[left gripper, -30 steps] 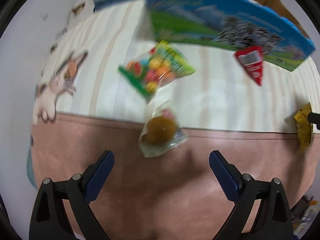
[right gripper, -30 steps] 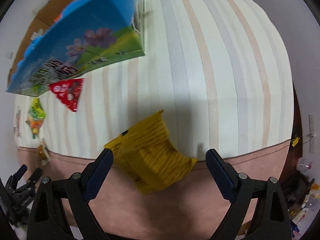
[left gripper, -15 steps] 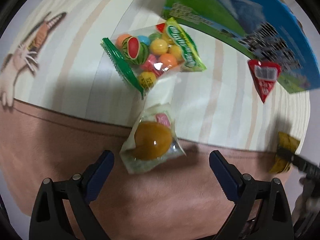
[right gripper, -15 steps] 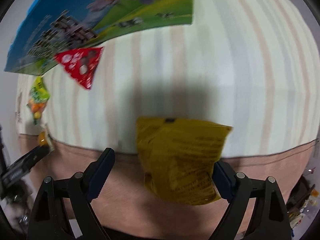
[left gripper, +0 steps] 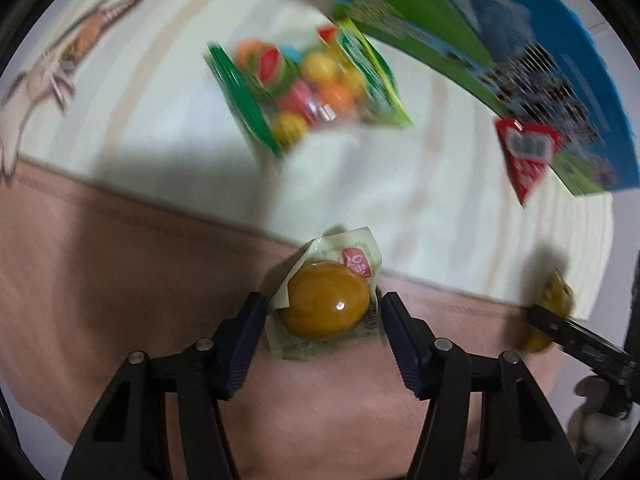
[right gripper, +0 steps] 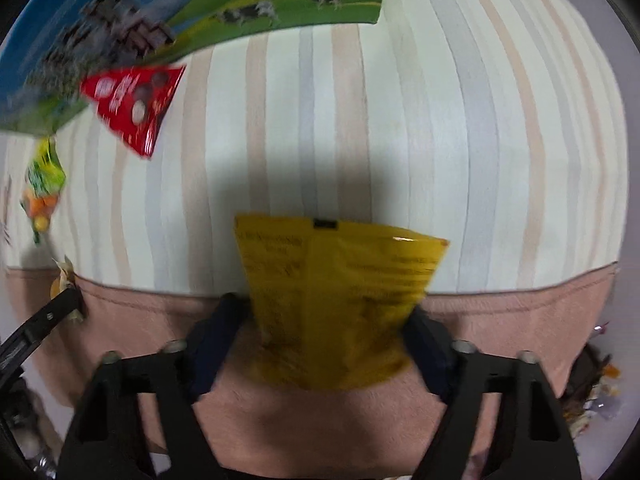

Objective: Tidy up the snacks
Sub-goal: 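Grasp the round egg snack with the left tool while the right tool grasps the yellow packet, then carry both snacks into the box and open both tools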

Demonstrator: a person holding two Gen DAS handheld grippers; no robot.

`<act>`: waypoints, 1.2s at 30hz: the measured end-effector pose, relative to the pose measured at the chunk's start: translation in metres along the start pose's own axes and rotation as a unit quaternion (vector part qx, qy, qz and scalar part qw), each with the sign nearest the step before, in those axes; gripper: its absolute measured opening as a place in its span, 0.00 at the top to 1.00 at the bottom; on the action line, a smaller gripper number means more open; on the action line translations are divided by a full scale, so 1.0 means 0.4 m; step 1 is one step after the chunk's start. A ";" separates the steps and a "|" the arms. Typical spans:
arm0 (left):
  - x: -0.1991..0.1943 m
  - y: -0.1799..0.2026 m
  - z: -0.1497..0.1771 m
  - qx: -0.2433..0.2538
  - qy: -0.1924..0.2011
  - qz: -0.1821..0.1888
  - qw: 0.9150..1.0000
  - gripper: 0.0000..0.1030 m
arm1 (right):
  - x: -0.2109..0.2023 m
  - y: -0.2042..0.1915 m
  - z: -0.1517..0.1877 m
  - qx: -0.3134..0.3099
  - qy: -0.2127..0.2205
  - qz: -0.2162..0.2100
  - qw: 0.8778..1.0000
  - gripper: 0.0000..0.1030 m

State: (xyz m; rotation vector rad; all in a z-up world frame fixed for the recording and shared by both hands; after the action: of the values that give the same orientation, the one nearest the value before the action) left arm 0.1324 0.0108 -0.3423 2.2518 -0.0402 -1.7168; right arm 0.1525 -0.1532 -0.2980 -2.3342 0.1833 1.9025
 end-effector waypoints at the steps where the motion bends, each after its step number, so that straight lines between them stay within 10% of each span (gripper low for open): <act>1: -0.005 0.006 0.023 0.002 -0.005 0.004 1.000 0.44 | -0.004 -0.006 0.006 -0.003 0.001 -0.003 1.000 0.33; 13: -0.041 0.069 0.040 0.036 -0.004 0.011 0.999 0.55 | -0.043 -0.149 0.051 0.013 0.016 -0.078 0.997 0.47; 26: 0.029 0.051 0.061 0.047 -0.046 0.013 0.998 0.54 | -0.018 -0.089 0.026 0.023 0.010 -0.079 0.997 0.48; 36: -0.095 0.129 0.034 0.066 -0.004 0.024 0.998 0.56 | -0.072 -0.065 0.017 0.035 0.034 -0.096 0.994 0.48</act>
State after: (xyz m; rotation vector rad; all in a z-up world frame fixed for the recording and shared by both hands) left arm 0.1172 -0.0336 -0.2966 2.3156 -0.2141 -1.7460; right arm 0.1447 -0.1261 -0.2705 -2.2806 0.0294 1.7000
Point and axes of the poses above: each gripper's, at about its wrist camera, not at the fingertips, and x roughly the way its jaws point, y to its right, z to its underside, the point moved 9 cm from there along x, roughly the way its jaws point, and after that the axes turned 15 degrees about y, right-handed, at the moved point
